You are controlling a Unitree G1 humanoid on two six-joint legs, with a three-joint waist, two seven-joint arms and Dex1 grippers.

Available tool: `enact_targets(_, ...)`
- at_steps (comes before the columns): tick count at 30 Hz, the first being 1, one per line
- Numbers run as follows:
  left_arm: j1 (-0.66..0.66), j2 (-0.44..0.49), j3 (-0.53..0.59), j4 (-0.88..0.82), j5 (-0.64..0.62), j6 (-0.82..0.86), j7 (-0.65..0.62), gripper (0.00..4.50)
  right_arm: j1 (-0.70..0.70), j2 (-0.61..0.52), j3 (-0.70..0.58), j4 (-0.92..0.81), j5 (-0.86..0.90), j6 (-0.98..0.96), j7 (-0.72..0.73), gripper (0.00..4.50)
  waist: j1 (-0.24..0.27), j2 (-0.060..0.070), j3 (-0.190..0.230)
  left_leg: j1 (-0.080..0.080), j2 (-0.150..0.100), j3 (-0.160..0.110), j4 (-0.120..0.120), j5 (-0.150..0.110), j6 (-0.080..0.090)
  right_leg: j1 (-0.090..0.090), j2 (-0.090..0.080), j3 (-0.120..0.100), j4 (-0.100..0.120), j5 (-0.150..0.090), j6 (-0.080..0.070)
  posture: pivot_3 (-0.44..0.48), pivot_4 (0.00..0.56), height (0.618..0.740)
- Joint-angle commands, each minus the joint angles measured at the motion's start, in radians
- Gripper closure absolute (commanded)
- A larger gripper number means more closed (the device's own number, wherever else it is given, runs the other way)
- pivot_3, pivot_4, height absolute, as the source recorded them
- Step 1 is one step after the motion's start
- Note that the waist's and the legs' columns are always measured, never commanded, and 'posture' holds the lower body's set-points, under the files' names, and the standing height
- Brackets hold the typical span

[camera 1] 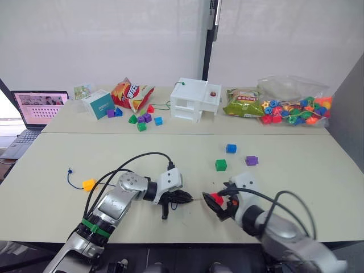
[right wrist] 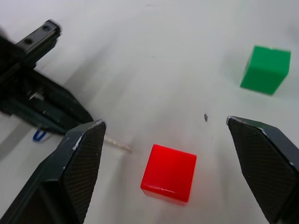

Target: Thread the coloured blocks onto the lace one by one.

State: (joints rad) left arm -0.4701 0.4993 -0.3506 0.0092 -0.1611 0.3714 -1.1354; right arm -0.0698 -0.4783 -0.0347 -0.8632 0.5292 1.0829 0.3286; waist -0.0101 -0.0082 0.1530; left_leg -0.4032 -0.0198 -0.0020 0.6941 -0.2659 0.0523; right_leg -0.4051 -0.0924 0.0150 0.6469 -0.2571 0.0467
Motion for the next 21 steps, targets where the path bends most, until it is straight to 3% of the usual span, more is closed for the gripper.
enact_targets(1, 0.011, 0.017, 0.032, -0.080, -0.030, 0.033, 0.008, 4.50, -0.096, -0.198, 0.007, 0.102, 0.065, -0.086, 0.308, 0.05, -0.001, 0.000, 0.000, 0.000, 0.001, 0.000, 0.000, 0.000, 0.000, 0.001, 0.001, -0.001, 0.000, 0.000, 0.000, 0.000, 0.150, 0.740)
enact_targets(3, 0.024, 0.029, 0.039, -0.120, -0.041, 0.060, 0.008, 4.50, -0.174, -0.326, 0.093, 0.248, 0.008, -0.205, 0.487, 0.05, -0.003, 0.000, 0.001, 0.000, 0.000, 0.001, 0.000, 0.000, 0.000, 0.001, 0.000, 0.000, -0.001, 0.000, 0.000, 0.000, 0.150, 0.740)
enact_targets(6, 0.035, 0.039, 0.041, -0.156, -0.049, 0.094, 0.016, 4.50, -0.250, -0.394, 0.207, 0.406, -0.082, -0.381, 0.641, 0.05, -0.002, -0.001, 0.001, 0.001, 0.001, 0.001, 0.000, 0.000, 0.000, 0.001, 0.000, 0.000, -0.002, 0.000, 0.000, 0.000, 0.150, 0.740)
enact_targets(11, 0.059, 0.055, 0.038, -0.223, -0.062, 0.138, 0.034, 4.50, -0.380, -0.387, 0.360, 0.699, -0.250, -0.675, 0.846, 0.05, -0.001, -0.001, 0.001, -0.001, 0.001, 0.002, 0.000, 0.000, 0.000, 0.000, 0.000, 0.000, -0.001, 0.000, 0.000, 0.000, 0.150, 0.740)
enact_targets(15, 0.074, 0.065, 0.037, -0.250, -0.064, 0.157, 0.046, 4.50, -0.434, -0.342, 0.386, 0.817, -0.289, -0.780, 0.918, 0.05, 0.002, -0.002, 0.001, -0.001, 0.001, 0.002, 0.001, 0.000, 0.000, 0.000, -0.001, 0.000, -0.001, 0.000, 0.000, 0.000, 0.150, 0.740)
enact_targets(21, 0.080, 0.067, 0.036, -0.271, -0.065, 0.175, 0.060, 4.50, -0.444, -0.300, 0.369, 0.889, -0.320, -0.850, 0.955, 1.93, 0.009, -0.002, 0.001, -0.001, 0.000, 0.001, 0.001, 0.000, 0.000, 0.000, -0.002, 0.000, -0.001, 0.000, 0.000, 0.000, 0.150, 0.740)
